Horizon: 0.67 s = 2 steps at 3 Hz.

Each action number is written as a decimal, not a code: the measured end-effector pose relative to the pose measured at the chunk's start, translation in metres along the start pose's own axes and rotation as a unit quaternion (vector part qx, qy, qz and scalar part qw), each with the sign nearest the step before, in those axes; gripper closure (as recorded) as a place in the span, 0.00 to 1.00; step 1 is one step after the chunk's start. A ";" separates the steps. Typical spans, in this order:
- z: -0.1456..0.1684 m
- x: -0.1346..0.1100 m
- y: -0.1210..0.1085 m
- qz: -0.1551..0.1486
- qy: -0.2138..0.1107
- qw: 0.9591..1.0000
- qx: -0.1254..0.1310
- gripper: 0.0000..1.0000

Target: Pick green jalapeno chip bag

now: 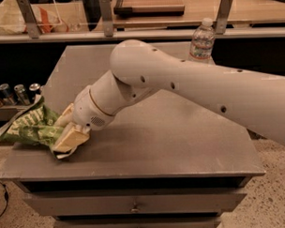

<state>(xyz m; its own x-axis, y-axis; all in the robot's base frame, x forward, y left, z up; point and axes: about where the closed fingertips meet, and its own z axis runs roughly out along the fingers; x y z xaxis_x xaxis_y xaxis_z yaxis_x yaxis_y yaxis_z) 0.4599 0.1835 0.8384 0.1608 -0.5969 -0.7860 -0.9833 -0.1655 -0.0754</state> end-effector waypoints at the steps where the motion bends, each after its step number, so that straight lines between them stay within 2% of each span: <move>1: -0.013 0.000 -0.009 -0.004 0.000 1.000 0.015 1.00; 2: -0.035 -0.003 -0.024 -0.013 0.000 0.999 0.038 1.00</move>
Offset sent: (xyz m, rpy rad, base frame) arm 0.0496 -0.0433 0.0452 0.0272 -0.1134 -0.0830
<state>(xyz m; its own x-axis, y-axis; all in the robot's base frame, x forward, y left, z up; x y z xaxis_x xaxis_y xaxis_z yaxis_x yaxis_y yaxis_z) 0.4860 0.1612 0.8639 0.1862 -0.5933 -0.7831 -0.9824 -0.1216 -0.1415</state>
